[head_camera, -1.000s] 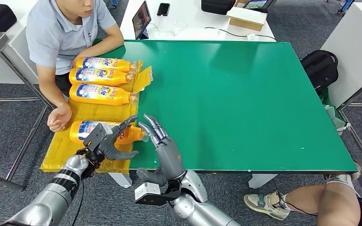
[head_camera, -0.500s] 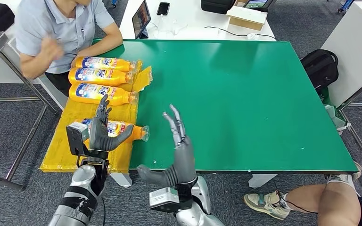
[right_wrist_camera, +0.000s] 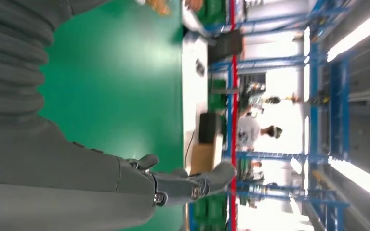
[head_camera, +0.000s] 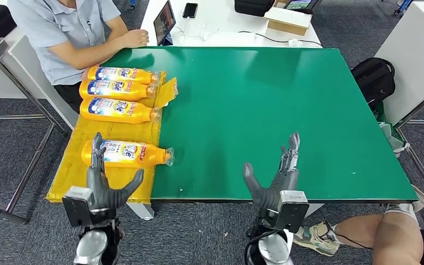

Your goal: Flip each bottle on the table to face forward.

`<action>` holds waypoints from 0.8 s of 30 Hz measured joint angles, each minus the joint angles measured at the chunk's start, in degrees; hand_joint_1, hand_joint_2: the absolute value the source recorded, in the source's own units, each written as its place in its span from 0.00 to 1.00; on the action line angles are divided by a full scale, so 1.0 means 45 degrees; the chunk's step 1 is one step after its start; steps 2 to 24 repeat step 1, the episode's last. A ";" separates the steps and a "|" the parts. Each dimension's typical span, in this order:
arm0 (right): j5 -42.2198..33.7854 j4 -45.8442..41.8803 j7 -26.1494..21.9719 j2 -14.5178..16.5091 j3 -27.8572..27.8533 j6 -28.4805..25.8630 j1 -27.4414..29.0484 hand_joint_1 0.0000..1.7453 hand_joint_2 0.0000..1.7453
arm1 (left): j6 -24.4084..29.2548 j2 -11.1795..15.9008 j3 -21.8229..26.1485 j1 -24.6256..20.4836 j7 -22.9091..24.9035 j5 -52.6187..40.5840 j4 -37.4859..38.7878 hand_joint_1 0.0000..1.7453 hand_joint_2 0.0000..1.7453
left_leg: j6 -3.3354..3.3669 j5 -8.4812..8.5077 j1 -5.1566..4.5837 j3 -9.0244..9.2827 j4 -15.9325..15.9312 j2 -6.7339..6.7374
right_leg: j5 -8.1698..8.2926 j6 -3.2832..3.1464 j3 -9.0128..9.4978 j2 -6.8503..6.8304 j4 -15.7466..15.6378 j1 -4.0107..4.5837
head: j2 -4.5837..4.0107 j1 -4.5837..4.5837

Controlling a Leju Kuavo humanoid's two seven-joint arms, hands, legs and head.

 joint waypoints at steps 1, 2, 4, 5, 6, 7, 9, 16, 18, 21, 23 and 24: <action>0.0167 0.0046 -0.0001 0.0042 -0.0180 -0.0089 0.0005 0.00 1.00 | 0.0095 0.0000 -0.0032 0.0115 -0.0029 -0.0173 -0.0080 0.00 1.00 | 0.0000 0.0000 0.0000 0.0000 0.0000 0.0000 | 0.0000 0.0000 0.0000 0.0000 0.0000 0.0000 | 0.0000 0.0000; 0.0167 0.0046 -0.0001 0.0042 -0.0180 -0.0089 0.0005 0.00 1.00 | 0.0095 0.0000 -0.0032 0.0115 -0.0029 -0.0173 -0.0080 0.00 1.00 | 0.0000 0.0000 0.0000 0.0000 0.0000 0.0000 | 0.0000 0.0000 0.0000 0.0000 0.0000 0.0000 | 0.0000 0.0000; 0.0167 0.0046 -0.0001 0.0042 -0.0180 -0.0089 0.0005 0.00 1.00 | 0.0095 0.0000 -0.0032 0.0115 -0.0029 -0.0173 -0.0080 0.00 1.00 | 0.0000 0.0000 0.0000 0.0000 0.0000 0.0000 | 0.0000 0.0000 0.0000 0.0000 0.0000 0.0000 | 0.0000 0.0000; 0.0167 0.0046 -0.0001 0.0042 -0.0180 -0.0089 0.0005 0.00 1.00 | 0.0095 0.0000 -0.0032 0.0115 -0.0029 -0.0173 -0.0080 0.00 1.00 | 0.0000 0.0000 0.0000 0.0000 0.0000 0.0000 | 0.0000 0.0000 0.0000 0.0000 0.0000 0.0000 | 0.0000 0.0000; 0.0167 0.0046 -0.0001 0.0042 -0.0180 -0.0089 0.0005 0.00 1.00 | 0.0095 0.0000 -0.0032 0.0115 -0.0029 -0.0173 -0.0080 0.00 1.00 | 0.0000 0.0000 0.0000 0.0000 0.0000 0.0000 | 0.0000 0.0000 0.0000 0.0000 0.0000 0.0000 | 0.0000 0.0000; 0.0167 0.0046 -0.0001 0.0042 -0.0180 -0.0089 0.0005 0.00 1.00 | 0.0095 0.0000 -0.0032 0.0115 -0.0029 -0.0173 -0.0080 0.00 1.00 | 0.0000 0.0000 0.0000 0.0000 0.0000 0.0000 | 0.0000 0.0000 0.0000 0.0000 0.0000 0.0000 | 0.0000 0.0000; 0.0167 0.0046 -0.0001 0.0042 -0.0180 -0.0089 0.0005 0.00 1.00 | 0.0095 0.0000 -0.0032 0.0115 -0.0029 -0.0173 -0.0080 0.00 1.00 | 0.0000 0.0000 0.0000 0.0000 0.0000 0.0000 | 0.0000 0.0000 0.0000 0.0000 0.0000 0.0000 | 0.0000 0.0000; 0.0167 0.0046 -0.0001 0.0042 -0.0180 -0.0089 0.0005 0.00 1.00 | 0.0095 0.0000 -0.0032 0.0115 -0.0029 -0.0173 -0.0080 0.00 1.00 | 0.0000 0.0000 0.0000 0.0000 0.0000 0.0000 | 0.0000 0.0000 0.0000 0.0000 0.0000 0.0000 | 0.0000 0.0000; 0.0167 0.0046 -0.0001 0.0042 -0.0180 -0.0089 0.0005 0.00 1.00 | 0.0095 0.0000 -0.0032 0.0115 -0.0029 -0.0173 -0.0080 0.00 1.00 | 0.0000 0.0000 0.0000 0.0000 0.0000 0.0000 | 0.0000 0.0000 0.0000 0.0000 0.0000 0.0000 | 0.0000 0.0000; 0.0167 0.0046 -0.0001 0.0042 -0.0180 -0.0089 0.0005 0.00 1.00 | 0.0095 0.0000 -0.0032 0.0115 -0.0029 -0.0173 -0.0080 0.00 1.00 | 0.0000 0.0000 0.0000 0.0000 0.0000 0.0000 | 0.0000 0.0000 0.0000 0.0000 0.0000 0.0000 | 0.0000 0.0000; 0.0167 0.0046 -0.0001 0.0042 -0.0180 -0.0089 0.0005 0.00 1.00 | 0.0095 0.0000 -0.0032 0.0115 -0.0029 -0.0173 -0.0080 0.00 1.00 | 0.0000 0.0000 0.0000 0.0000 0.0000 0.0000 | 0.0000 0.0000 0.0000 0.0000 0.0000 0.0000 | 0.0000 0.0000; 0.0167 0.0046 -0.0001 0.0042 -0.0180 -0.0089 0.0005 0.00 1.00 | 0.0095 0.0000 -0.0032 0.0115 -0.0029 -0.0173 -0.0080 0.00 1.00 | 0.0000 0.0000 0.0000 0.0000 0.0000 0.0000 | 0.0000 0.0000 0.0000 0.0000 0.0000 0.0000 | 0.0000 0.0000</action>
